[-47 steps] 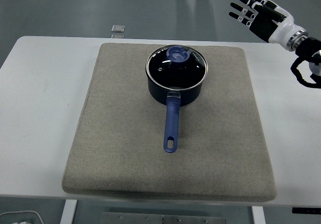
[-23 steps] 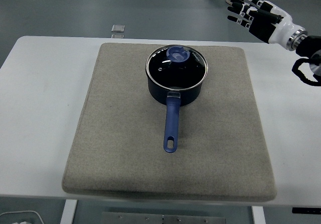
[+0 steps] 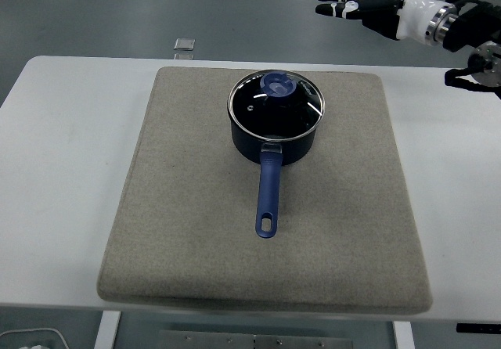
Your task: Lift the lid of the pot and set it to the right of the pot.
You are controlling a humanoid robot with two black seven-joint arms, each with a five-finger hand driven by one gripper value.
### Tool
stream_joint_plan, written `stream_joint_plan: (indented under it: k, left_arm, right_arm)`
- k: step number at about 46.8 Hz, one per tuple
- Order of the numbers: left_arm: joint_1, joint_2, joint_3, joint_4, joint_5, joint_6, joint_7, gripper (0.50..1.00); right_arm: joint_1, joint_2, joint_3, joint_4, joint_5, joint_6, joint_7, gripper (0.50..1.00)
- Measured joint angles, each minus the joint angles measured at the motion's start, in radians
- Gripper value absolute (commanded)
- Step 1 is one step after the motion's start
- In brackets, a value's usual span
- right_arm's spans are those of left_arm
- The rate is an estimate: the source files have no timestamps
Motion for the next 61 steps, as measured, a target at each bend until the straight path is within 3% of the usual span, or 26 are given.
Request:
stream_joint_plan:
  k: [26, 51, 61]
  left_arm:
    - [0.000, 0.000, 0.000, 0.000, 0.000, 0.000, 0.000, 1.000]
    - [0.000, 0.000, 0.000, 0.000, 0.000, 0.000, 0.000, 1.000]
    - [0.000, 0.000, 0.000, -0.001, 0.000, 0.000, 0.000, 1.000]
  right_arm:
    - [0.184, 0.016, -0.270, 0.090, -0.437, -0.022, 0.001, 0.928]
    - [0.315, 0.133, -0.420, 0.097, -0.775, -0.022, 0.058, 0.926]
    - [0.348, 0.175, -0.464, 0.097, -0.801, -0.023, 0.071, 0.924]
